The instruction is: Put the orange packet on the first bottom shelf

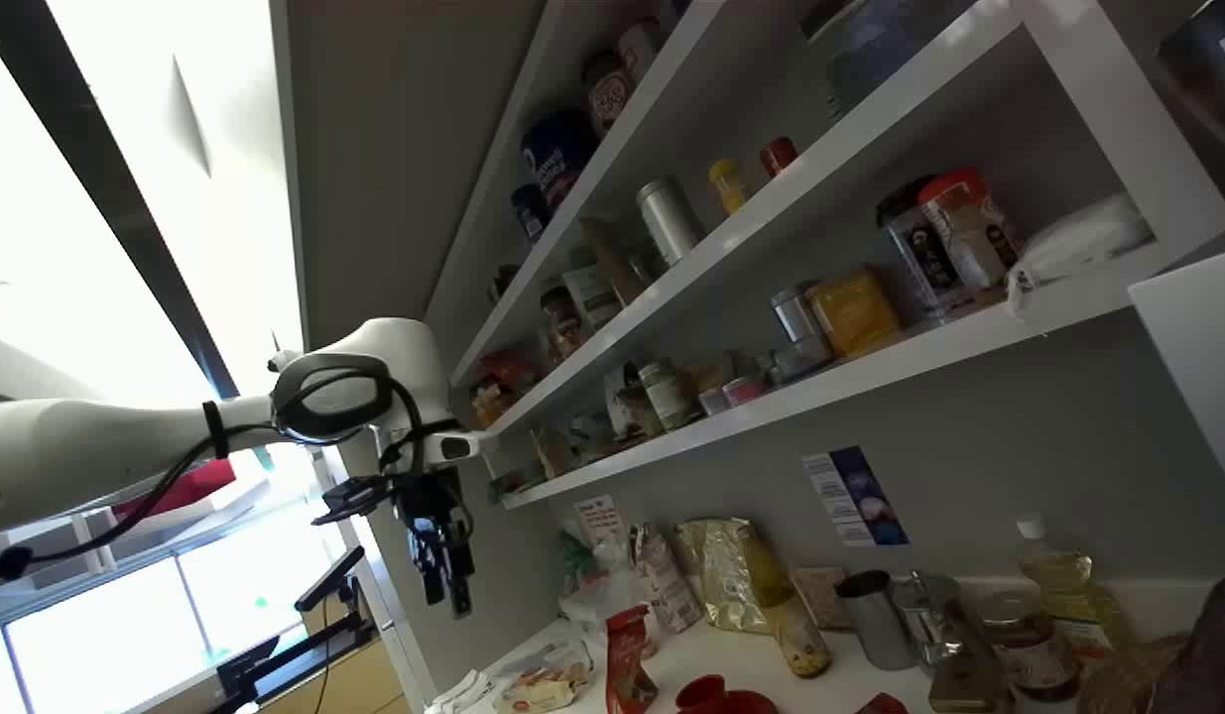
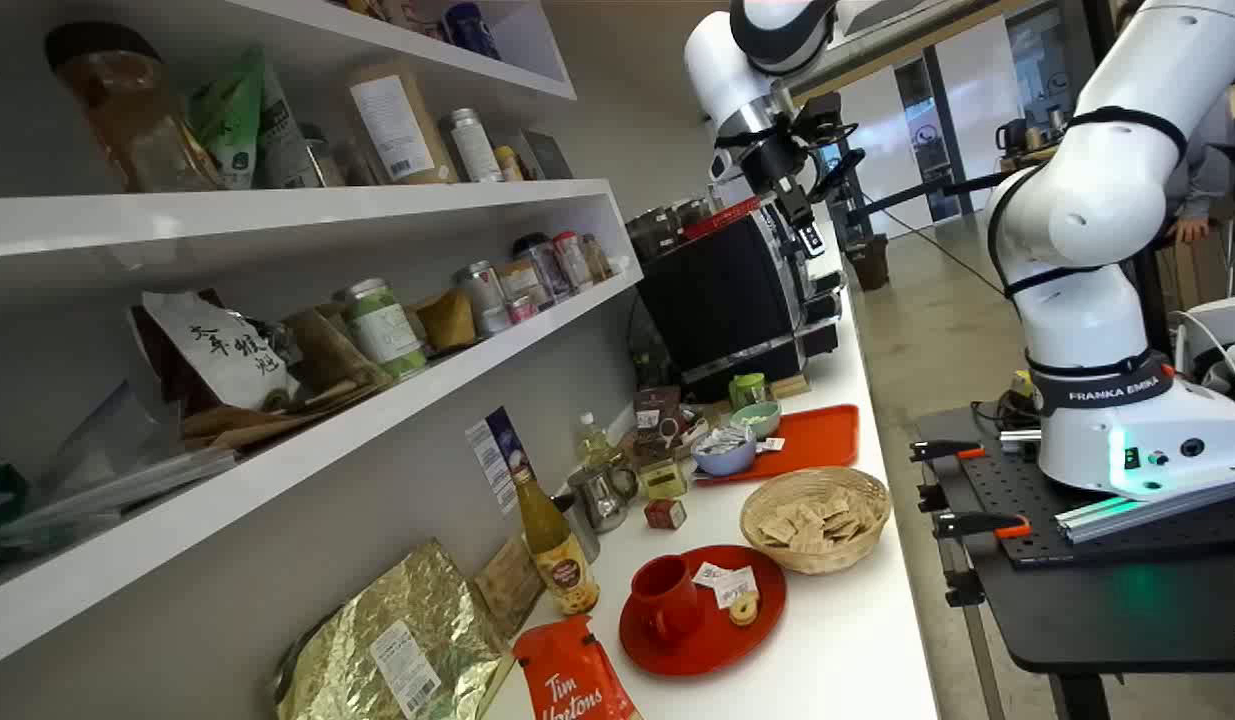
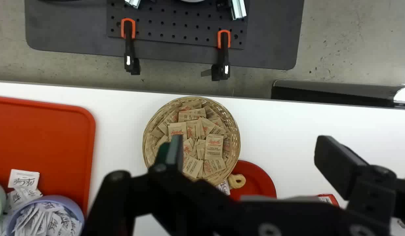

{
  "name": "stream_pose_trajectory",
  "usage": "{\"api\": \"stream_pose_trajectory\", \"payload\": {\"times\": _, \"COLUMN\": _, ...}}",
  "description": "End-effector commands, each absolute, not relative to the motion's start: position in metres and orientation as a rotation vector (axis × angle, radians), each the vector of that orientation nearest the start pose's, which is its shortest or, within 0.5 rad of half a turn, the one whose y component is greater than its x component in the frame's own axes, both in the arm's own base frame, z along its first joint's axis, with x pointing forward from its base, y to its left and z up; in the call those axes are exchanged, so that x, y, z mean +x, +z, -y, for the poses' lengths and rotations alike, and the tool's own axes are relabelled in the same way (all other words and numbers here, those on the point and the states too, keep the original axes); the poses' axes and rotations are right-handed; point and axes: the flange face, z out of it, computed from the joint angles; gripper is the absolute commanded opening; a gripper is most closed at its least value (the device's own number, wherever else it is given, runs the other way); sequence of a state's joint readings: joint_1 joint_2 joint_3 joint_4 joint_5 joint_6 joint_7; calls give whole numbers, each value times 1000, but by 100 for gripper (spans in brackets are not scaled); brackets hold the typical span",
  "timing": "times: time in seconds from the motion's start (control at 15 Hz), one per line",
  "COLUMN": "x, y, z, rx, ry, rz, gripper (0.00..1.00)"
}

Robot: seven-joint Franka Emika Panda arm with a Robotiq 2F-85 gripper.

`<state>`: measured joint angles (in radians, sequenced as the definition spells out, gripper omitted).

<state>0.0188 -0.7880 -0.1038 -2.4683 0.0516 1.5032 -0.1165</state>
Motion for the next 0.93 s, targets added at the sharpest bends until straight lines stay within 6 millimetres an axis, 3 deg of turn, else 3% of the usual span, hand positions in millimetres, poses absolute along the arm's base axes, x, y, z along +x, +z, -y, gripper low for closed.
{"api": "stream_pose_trajectory", "payload": {"times": 0.0, "x": 292, "y": 533, "z": 25, "rx": -2989, "ry": 254, "rz": 101, "gripper": 100}}
{"api": "stream_pose_trajectory", "payload": {"times": 0.67, "x": 292, "y": 533, "z": 25, "rx": -2986, "ry": 256, "rz": 105, "gripper": 100}}
{"api": "stream_pose_trajectory", "payload": {"times": 0.73, "x": 280, "y": 533, "z": 19, "rx": -2978, "ry": 264, "rz": 81, "gripper": 100}}
{"api": "stream_pose_trajectory", "payload": {"times": 0.87, "x": 286, "y": 521, "z": 9, "rx": -2982, "ry": 275, "rz": 87, "gripper": 100}}
